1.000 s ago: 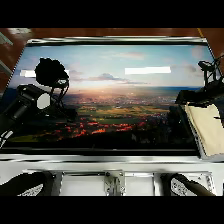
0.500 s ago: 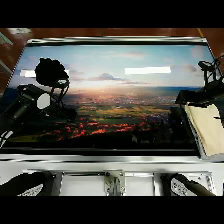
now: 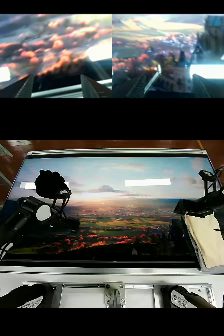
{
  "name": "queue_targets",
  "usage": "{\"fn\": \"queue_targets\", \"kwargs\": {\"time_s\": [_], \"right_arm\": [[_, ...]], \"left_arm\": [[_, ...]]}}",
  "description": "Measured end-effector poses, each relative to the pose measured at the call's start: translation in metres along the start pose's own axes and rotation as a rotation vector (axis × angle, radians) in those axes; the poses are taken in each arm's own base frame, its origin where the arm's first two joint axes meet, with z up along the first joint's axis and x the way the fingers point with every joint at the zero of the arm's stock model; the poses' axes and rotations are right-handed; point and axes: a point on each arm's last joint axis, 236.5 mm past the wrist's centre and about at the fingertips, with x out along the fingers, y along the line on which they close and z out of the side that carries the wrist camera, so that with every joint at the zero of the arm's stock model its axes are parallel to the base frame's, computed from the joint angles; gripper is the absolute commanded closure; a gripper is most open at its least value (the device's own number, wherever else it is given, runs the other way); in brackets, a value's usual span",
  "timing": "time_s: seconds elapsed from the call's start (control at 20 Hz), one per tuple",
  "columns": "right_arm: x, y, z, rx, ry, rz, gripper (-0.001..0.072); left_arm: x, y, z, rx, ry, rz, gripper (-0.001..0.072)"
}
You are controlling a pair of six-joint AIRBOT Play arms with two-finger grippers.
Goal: Fold the shirts.
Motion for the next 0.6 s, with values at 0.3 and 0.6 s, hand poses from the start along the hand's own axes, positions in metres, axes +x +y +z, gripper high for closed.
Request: {"fn": "queue_targets", "kwargs": {"time_s": [0.3, 0.6], "right_arm": [[-0.001, 0.022, 0.006, 0.022, -0.025, 0.092, 0.0019], [-0.002, 0.031, 0.009, 0.067, -0.033, 0.131, 0.0018]], "left_arm": [[0.001, 0.070, 0.088, -0.148, -0.232, 0.104, 0.0029], [0.023, 0.236, 0.182, -0.527, -0.364, 0.138, 0.0025]]}}
